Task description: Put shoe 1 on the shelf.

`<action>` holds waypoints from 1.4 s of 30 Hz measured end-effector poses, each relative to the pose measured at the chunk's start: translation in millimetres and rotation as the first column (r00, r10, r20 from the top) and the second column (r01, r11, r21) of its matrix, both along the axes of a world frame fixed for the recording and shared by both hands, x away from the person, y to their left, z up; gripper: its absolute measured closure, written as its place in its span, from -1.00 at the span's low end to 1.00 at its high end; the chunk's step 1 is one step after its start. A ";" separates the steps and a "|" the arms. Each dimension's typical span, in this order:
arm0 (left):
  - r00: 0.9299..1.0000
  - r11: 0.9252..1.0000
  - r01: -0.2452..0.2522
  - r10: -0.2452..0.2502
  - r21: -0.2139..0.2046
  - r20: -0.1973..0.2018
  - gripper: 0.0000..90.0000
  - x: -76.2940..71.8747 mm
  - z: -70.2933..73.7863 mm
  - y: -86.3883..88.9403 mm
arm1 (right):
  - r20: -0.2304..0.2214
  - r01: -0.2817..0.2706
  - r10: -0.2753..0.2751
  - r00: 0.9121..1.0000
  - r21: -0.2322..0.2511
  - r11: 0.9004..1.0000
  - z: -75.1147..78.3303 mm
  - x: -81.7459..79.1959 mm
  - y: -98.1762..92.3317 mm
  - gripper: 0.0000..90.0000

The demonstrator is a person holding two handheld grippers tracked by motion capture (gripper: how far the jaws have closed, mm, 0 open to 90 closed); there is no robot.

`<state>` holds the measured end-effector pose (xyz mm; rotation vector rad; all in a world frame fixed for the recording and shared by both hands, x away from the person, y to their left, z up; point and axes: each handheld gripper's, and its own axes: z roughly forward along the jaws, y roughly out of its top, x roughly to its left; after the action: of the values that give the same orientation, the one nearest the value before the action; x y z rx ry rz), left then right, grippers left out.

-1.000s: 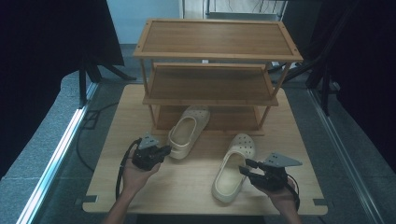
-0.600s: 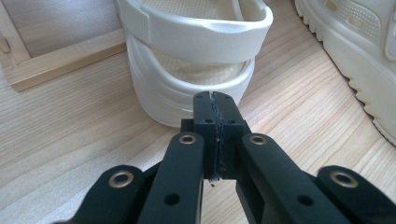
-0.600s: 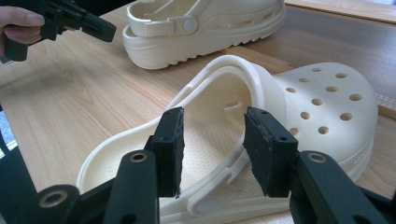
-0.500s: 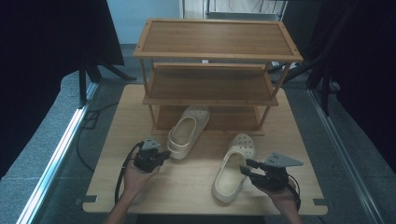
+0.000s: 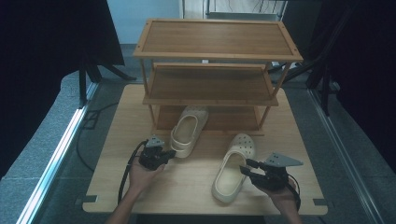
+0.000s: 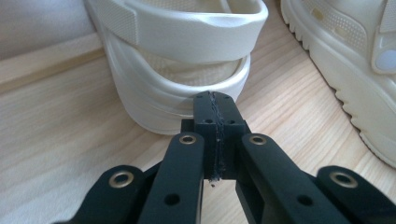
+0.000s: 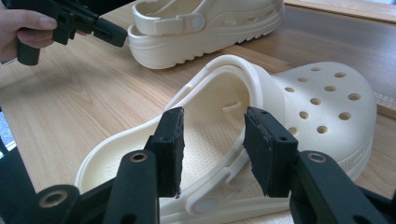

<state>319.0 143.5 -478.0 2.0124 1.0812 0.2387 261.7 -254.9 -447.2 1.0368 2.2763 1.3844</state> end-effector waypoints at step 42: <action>0.998 0.999 -0.036 0.035 0.026 0.047 0.99 57.7 14.4 -61.8 | -0.001 -0.002 0.002 1.000 0.001 1.000 0.4 0.7 -3.2 0.29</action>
<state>376.7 81.7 -463.5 2.0027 1.0904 0.3184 262.4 -258.2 -446.9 1.0363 2.2779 1.3864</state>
